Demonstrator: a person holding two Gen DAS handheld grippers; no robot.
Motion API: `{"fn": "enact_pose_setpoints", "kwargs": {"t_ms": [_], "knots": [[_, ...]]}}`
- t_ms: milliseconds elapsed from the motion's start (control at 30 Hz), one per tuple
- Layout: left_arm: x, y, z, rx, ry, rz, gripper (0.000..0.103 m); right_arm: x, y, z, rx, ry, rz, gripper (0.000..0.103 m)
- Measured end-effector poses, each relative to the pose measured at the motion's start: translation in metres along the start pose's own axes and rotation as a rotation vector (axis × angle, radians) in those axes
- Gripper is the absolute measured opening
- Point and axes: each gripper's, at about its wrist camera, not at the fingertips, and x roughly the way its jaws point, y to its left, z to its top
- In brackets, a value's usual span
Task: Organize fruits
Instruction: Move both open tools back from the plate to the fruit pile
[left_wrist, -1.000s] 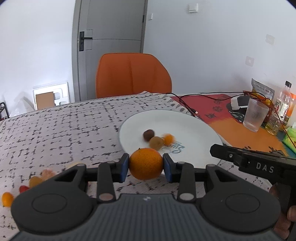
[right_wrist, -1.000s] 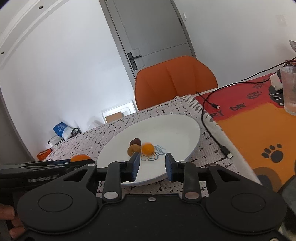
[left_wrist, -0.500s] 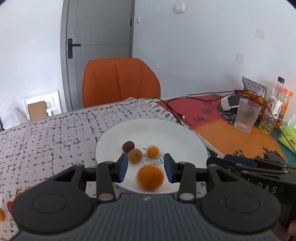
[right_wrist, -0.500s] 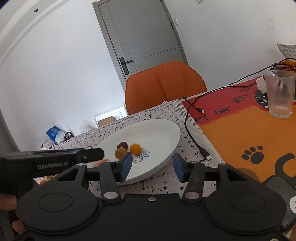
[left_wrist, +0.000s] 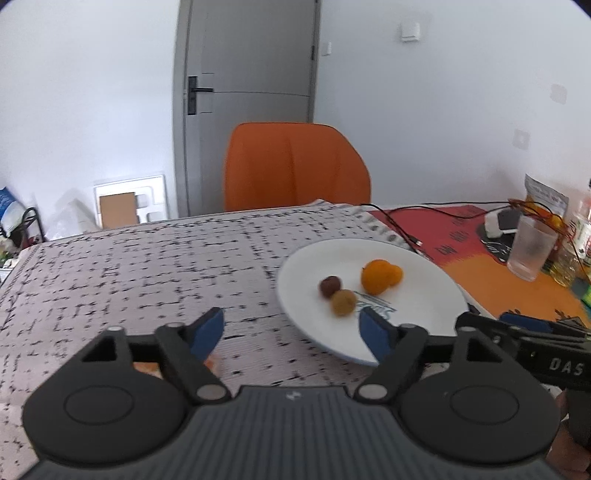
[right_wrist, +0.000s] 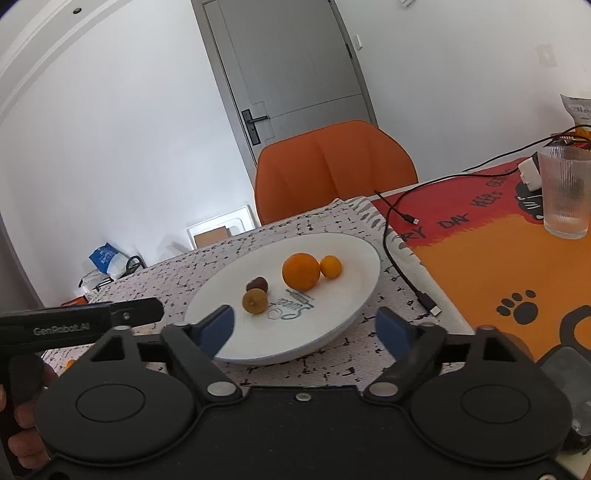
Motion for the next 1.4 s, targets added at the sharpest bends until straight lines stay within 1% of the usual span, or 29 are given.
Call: {"fn": "enact_pose_setpoints", "kwargs": {"t_ms": [67, 200, 533, 833, 1000, 1400], "knots": [[-0.005, 0.007, -0.001, -0.01, -0.014, 0.011, 0.088, -0.001, 0.004, 0.0, -0.003, -0.006, 0.005, 0.096], [-0.017, 0.021, -0.004, -0.027, -0.047, 0.036, 0.096, -0.002, 0.014, 0.001, -0.017, -0.005, 0.016, 0.103], [-0.037, 0.048, -0.012, -0.062, -0.063, 0.08, 0.1, 0.003, 0.034, 0.0, -0.04, 0.021, 0.023, 0.103], [-0.058, 0.093, -0.022, -0.134, -0.063, 0.148, 0.1, 0.011, 0.055, -0.005, -0.026, 0.05, 0.09, 0.103], [-0.065, 0.112, -0.03, -0.156, -0.055, 0.17, 0.1, 0.019, 0.071, -0.01, -0.048, 0.072, 0.116, 0.103], [-0.073, 0.141, -0.048, -0.22, -0.048, 0.171, 0.1, 0.03, 0.103, -0.015, -0.106, 0.11, 0.153, 0.103]]}}
